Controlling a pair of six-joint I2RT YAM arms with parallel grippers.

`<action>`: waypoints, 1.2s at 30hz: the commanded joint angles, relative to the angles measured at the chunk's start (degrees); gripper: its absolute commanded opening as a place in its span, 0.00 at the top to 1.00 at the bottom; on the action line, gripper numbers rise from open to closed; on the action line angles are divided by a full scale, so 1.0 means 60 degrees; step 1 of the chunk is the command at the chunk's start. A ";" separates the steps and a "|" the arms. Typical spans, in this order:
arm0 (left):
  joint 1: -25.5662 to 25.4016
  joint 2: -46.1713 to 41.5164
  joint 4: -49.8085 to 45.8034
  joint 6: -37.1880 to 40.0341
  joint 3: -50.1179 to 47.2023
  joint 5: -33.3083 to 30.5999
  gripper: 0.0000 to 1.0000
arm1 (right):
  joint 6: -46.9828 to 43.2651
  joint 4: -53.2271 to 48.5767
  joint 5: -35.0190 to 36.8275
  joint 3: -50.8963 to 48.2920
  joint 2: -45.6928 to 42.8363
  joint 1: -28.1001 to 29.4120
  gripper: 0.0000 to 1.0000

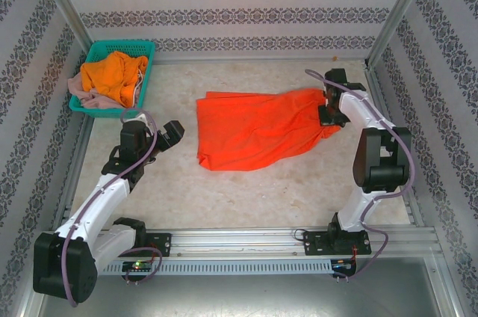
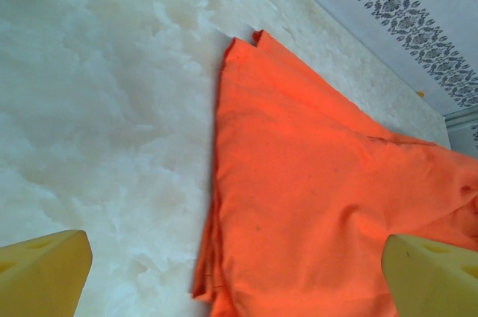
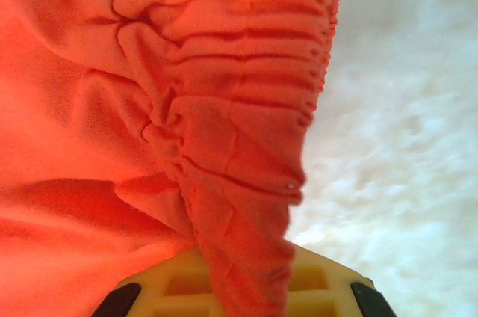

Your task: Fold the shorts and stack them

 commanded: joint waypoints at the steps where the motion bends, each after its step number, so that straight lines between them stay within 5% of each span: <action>1: 0.0061 -0.0162 -0.0281 0.0166 0.0155 0.0144 0.00 | -0.1052 -0.0739 0.1537 0.1001 -0.0406 0.0032 1.00; 16: 0.0063 -0.0306 -0.0103 -0.0044 -0.0244 0.0336 0.00 | -0.1229 -0.3317 0.3892 0.4589 0.0533 0.1934 1.00; 28: 0.0061 -0.0189 0.0175 -0.0228 -0.0507 0.0392 0.00 | 0.0539 -0.5307 0.4668 0.6426 0.1840 0.5448 0.99; 33: 0.0061 -0.0106 0.0345 -0.0343 -0.0574 0.0410 0.00 | 0.1424 -0.5638 0.3719 0.7528 0.3294 0.7014 0.88; 36: 0.0061 -0.0107 0.0446 -0.0445 -0.0642 0.0444 0.00 | 0.1583 -0.5271 0.1364 0.8061 0.3939 0.7550 0.59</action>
